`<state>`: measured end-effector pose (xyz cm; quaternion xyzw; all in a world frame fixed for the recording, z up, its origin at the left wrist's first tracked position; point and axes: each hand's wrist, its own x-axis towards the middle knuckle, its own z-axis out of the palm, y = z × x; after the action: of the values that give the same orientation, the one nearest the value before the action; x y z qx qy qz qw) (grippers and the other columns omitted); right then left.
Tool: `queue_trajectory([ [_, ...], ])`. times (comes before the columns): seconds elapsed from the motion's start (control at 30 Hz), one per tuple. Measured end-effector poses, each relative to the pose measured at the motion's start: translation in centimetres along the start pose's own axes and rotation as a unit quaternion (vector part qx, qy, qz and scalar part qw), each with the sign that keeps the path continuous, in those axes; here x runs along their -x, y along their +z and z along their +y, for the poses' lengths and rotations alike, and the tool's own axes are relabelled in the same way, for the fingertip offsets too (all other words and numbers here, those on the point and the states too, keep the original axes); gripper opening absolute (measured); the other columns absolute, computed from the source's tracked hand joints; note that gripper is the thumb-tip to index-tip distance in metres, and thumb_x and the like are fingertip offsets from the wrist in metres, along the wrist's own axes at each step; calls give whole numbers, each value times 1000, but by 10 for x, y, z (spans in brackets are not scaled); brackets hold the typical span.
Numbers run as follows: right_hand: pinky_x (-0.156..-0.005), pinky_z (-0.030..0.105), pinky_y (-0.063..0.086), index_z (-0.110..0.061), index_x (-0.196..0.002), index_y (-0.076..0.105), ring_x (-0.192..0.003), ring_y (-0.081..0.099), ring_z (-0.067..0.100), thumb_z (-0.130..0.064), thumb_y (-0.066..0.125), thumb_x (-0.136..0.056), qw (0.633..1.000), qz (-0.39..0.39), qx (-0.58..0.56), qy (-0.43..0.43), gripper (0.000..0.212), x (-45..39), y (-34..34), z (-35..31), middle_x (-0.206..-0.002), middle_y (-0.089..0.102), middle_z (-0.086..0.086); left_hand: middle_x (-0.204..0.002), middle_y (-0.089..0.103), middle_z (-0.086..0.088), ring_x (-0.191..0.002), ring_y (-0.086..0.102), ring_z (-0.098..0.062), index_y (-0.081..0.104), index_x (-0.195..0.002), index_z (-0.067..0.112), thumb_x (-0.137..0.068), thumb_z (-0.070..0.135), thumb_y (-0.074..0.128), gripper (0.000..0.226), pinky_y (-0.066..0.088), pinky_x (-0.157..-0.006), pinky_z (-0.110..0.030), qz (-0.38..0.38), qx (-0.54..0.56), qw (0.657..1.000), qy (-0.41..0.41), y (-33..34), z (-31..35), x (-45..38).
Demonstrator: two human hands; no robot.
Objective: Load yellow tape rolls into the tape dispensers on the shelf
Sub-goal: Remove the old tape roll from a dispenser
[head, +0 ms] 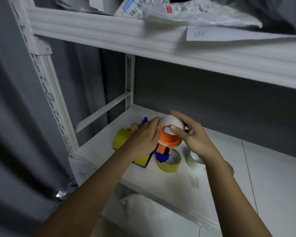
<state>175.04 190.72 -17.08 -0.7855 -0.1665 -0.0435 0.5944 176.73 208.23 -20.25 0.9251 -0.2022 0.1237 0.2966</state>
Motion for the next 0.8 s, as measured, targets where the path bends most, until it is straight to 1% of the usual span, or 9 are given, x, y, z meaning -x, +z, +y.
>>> queue_trajectory([
  [0.07,-82,9,49,-34,-125,53,-111,55,-1,-30,64,-85,1000,-9,20,-9,42,1,8,-1,-130,55,-6,-88,61,8,-96,59,-16,39,-124,23,-99,28,26,29,9,-109,-39,28,-20,999,-3,2,4,3],
  [0.17,-95,21,48,-31,-131,49,-119,52,4,-42,64,-80,999,26,26,-24,55,6,16,0,-131,54,-7,-76,66,5,-93,64,-14,42,-123,19,-99,22,26,29,-1,-117,-40,61,-33,997,-29,3,6,3],
  [0.27,-96,21,43,-42,-132,41,-125,39,2,-49,70,-70,997,37,51,-37,69,17,14,8,-134,41,-15,-92,68,-2,-108,56,-22,40,-130,21,-98,23,29,34,15,-113,-38,81,23,990,-110,4,12,2],
  [0.37,-87,14,41,-52,-128,32,-120,37,7,-35,76,-75,995,51,82,-12,70,30,10,23,-126,33,-13,-106,63,-8,-97,53,-25,44,-130,20,-99,25,29,34,39,-87,-33,92,109,972,-188,9,23,1],
  [0.47,-71,7,49,-44,-135,34,-115,46,10,-26,71,-82,999,33,28,23,67,37,-1,30,-128,41,-8,-125,57,-2,-91,53,-13,37,-137,23,-101,27,29,38,40,-73,-24,78,178,956,-218,20,37,1],
  [0.53,-71,5,47,-40,-137,35,-113,48,8,-22,71,-82,999,20,27,25,68,39,-14,31,-127,45,-8,-123,48,11,-90,52,-8,24,-144,36,-100,29,31,45,41,-67,-18,65,212,950,-221,27,45,3],
  [0.6,-73,7,48,-44,-132,39,-109,52,3,-19,72,-81,999,12,9,34,66,41,-29,32,-119,51,-20,-121,52,11,-84,51,-3,28,-139,44,-99,31,34,42,40,-62,-15,59,225,949,-215,32,49,5],
  [0.7,-73,9,51,-58,-106,52,-97,58,-10,-16,75,-77,998,-21,-34,50,56,43,-51,32,-98,60,-40,-118,58,5,-86,52,-3,37,-130,41,-95,41,41,35,40,-64,-17,43,217,951,-217,34,55,7],
  [0.8,-78,16,55,-63,-97,57,-97,60,-10,-18,76,-75,996,-62,-40,57,53,44,-69,31,-98,61,-40,-125,49,11,-102,49,-6,25,-135,47,-95,46,38,42,42,-82,-25,9,234,950,-204,36,65,8],
])
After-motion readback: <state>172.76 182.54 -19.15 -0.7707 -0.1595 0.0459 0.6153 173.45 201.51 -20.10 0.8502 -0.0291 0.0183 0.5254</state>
